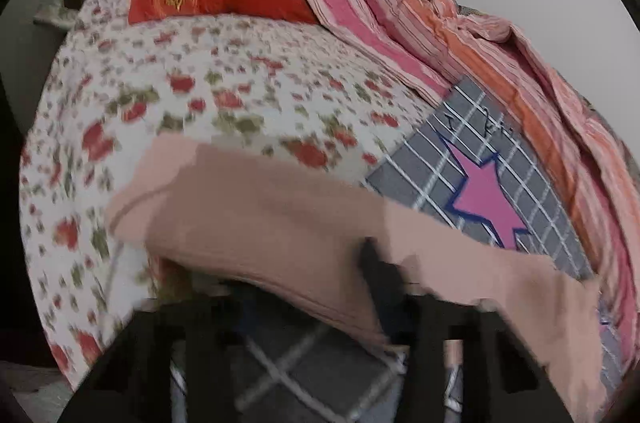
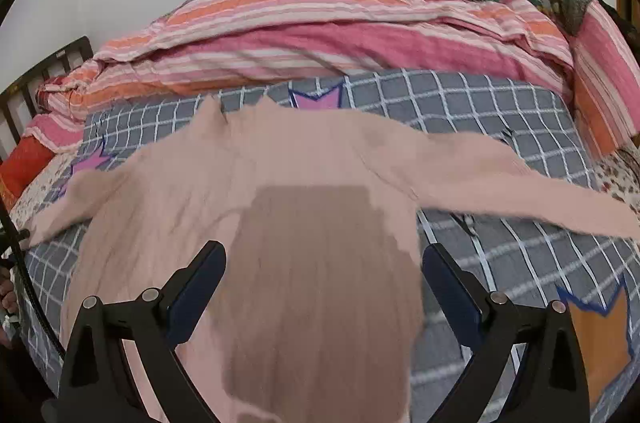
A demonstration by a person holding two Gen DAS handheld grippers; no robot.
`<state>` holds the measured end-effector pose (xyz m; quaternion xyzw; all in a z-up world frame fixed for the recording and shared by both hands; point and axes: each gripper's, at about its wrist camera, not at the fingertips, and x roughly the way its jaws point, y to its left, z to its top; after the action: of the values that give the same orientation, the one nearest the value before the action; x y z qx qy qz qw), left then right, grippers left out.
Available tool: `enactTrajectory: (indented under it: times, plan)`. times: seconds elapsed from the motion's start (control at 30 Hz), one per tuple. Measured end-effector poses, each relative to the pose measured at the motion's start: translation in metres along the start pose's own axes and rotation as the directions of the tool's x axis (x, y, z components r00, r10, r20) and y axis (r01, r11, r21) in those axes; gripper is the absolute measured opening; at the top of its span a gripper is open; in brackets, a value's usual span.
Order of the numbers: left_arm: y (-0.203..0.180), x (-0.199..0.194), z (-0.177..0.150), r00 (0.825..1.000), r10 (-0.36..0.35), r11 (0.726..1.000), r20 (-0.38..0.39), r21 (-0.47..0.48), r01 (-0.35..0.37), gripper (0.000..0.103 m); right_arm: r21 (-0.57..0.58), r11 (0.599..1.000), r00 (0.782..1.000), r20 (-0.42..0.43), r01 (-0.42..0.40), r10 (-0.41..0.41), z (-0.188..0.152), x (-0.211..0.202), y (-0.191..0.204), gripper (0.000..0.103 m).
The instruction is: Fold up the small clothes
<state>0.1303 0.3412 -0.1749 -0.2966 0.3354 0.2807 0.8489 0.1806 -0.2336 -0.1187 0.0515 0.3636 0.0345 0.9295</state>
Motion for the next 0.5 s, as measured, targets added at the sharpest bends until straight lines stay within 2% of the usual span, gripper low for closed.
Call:
enactTrajectory:
  times: [0.03,0.07,0.17,0.3,0.4,0.43,0.5]
  plan:
    - [-0.005,0.000,0.003,0.999,0.031,0.999,0.015,0.015,-0.031,0.013,0.001,1.000,1.000,0.007,-0.006,0.006,0.004,0.002,0.001,0.098]
    - [-0.010,-0.003,0.006,0.999,0.032,0.999,0.036,0.032,-0.033,0.007,0.001,1.000,1.000,0.016,-0.013,0.013,0.011,0.006,0.002,0.098]
    - [-0.034,-0.018,0.013,0.997,0.020,0.996,0.077,0.084,-0.026,0.007,-0.009,1.000,0.999,0.039,-0.022,0.022,0.026,0.012,0.004,0.098]
    - [-0.091,-0.045,0.023,0.988,-0.069,0.981,0.140,0.191,0.041,0.006,-0.022,1.000,0.995,0.095,-0.016,0.018,0.045,0.013,-0.002,0.098]
    - [-0.151,-0.069,0.020,0.973,-0.165,0.949,0.162,0.295,0.111,0.006,-0.005,1.000,0.993,0.120,-0.020,0.020,0.050,0.012,-0.019,0.098]
    - [-0.180,-0.077,0.016,0.964,-0.213,0.929,0.162,0.339,0.149,0.006,0.000,1.000,0.992,0.123,-0.024,0.024,0.049,0.012,-0.023,0.098]
    - [-0.216,-0.088,0.006,0.951,-0.263,0.903,0.160,0.388,0.184,0.006,0.017,0.999,0.992,0.124,-0.029,0.027,0.046,0.013,-0.037,0.098]
